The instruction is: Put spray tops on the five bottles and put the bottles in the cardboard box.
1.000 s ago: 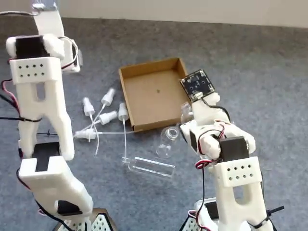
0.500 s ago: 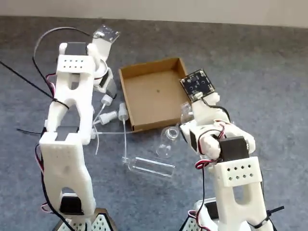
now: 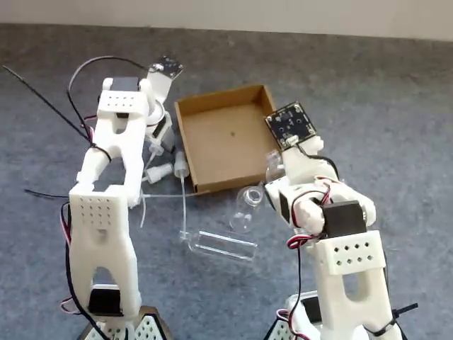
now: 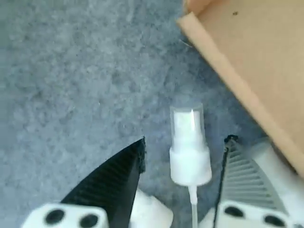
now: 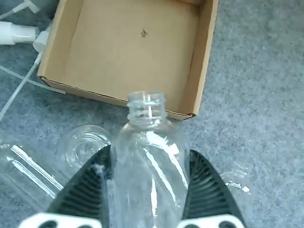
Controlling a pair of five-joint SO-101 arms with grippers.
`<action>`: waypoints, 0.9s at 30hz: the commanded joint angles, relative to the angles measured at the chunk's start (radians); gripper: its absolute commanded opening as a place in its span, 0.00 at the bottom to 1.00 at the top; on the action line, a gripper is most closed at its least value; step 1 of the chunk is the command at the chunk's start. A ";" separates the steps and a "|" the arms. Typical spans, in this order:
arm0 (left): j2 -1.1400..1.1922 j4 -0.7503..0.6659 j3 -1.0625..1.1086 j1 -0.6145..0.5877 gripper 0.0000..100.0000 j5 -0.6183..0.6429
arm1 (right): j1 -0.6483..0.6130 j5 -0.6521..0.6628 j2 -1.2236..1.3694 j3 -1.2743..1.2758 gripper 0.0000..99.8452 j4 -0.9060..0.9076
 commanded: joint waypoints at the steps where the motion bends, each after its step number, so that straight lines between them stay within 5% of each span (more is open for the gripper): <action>1: 0.022 -0.057 -0.004 0.016 0.22 -0.003 | -0.004 0.009 -0.021 -0.008 0.00 -0.024; 12: 0.047 -0.066 -0.048 0.013 0.05 -0.002 | -0.004 0.009 -0.021 -0.008 0.00 -0.024; 27: -0.254 0.379 -0.736 -0.036 0.04 0.110 | -0.054 0.003 -0.021 -0.062 0.00 -0.082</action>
